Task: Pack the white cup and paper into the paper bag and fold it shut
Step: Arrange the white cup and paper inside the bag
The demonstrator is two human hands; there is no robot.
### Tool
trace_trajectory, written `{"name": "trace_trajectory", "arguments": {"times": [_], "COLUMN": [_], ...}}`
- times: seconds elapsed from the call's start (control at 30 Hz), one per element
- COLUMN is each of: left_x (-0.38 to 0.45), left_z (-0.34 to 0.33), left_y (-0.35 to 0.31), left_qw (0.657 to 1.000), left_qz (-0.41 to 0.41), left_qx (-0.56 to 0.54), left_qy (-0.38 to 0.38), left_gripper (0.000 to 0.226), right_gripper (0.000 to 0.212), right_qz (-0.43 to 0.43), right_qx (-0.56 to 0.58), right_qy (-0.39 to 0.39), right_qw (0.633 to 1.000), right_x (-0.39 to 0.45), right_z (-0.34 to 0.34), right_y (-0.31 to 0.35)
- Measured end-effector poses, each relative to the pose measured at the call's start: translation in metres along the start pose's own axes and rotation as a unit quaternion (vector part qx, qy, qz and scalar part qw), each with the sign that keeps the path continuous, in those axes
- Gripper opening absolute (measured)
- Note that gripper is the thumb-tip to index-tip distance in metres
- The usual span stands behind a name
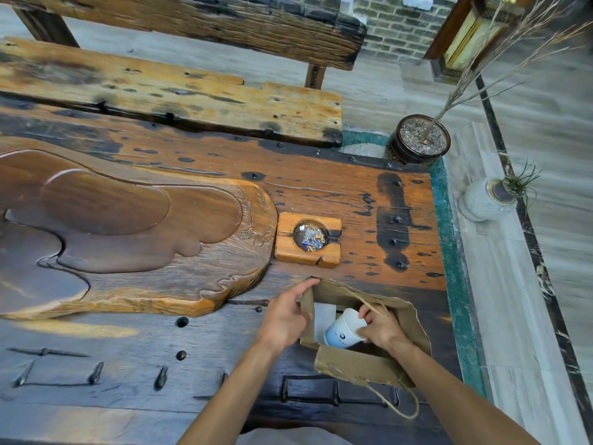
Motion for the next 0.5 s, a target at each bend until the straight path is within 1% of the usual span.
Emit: {"name": "trace_trajectory", "arguments": {"times": [0.07, 0.17, 0.2, 0.3, 0.33, 0.4, 0.5], "left_x": [0.001, -0.001, 0.000, 0.005, 0.006, 0.006, 0.003], "left_z": [0.000, 0.001, 0.001, -0.001, -0.001, 0.000, 0.002], "left_y": [0.000, -0.004, -0.004, 0.001, 0.003, 0.002, -0.004], "left_qw": [1.000, 1.000, 1.000, 1.000, 1.000, 1.000, 1.000], "left_qz": [0.005, 0.000, -0.003, -0.004, -0.003, -0.005, -0.003], "left_qx": [0.004, -0.003, -0.005, -0.009, -0.003, 0.006, -0.001], "left_qy": [0.004, 0.009, 0.006, 0.001, 0.000, 0.001, 0.008], "left_gripper": [0.065, 0.063, 0.063, 0.064, 0.064, 0.063, 0.062], "right_gripper": [0.032, 0.056, 0.057, 0.023, 0.017, 0.016, 0.005], "right_qz": [-0.005, -0.028, -0.032, -0.058, -0.065, -0.073, -0.087], "right_qx": [-0.001, 0.036, 0.052, 0.069, 0.065, 0.040, -0.001], "right_qy": [0.022, 0.037, 0.039, 0.024, 0.010, -0.016, -0.025], "right_qw": [1.000, 0.998, 0.997, 0.996, 0.996, 0.996, 0.996], "right_x": [0.004, 0.020, 0.024, 0.021, 0.021, 0.020, 0.016], "right_z": [-0.005, -0.017, -0.021, -0.019, -0.018, -0.012, -0.006], "right_y": [-0.006, -0.018, -0.023, -0.019, -0.021, -0.018, -0.012]}}
Point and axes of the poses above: each hand's wrist, its own x-axis towards the middle knuckle, its own z-axis out of the back of the hand, y = z × x, the point moved 2 cm from there along x, towards the middle knuckle, and after that the axes turned 6 degrees about z, right-handed, at the moved point
